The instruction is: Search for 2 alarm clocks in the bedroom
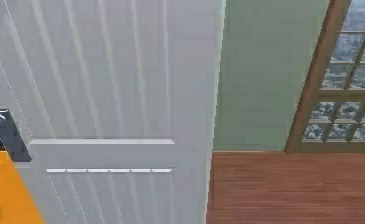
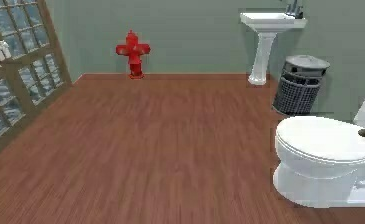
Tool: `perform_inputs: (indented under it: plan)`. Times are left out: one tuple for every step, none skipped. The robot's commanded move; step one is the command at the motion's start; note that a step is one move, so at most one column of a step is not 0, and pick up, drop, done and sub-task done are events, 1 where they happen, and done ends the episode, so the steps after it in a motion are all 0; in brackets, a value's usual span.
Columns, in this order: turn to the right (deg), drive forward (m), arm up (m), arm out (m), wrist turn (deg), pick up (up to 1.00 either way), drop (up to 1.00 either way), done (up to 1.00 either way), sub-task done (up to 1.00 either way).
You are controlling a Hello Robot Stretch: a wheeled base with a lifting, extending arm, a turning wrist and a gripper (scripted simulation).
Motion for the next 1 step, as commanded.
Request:
perform_inputs:
  plan:
    - [-45.0,0.00,0.00,0.00,0.0,0.00,0.00,0.00,0.00]
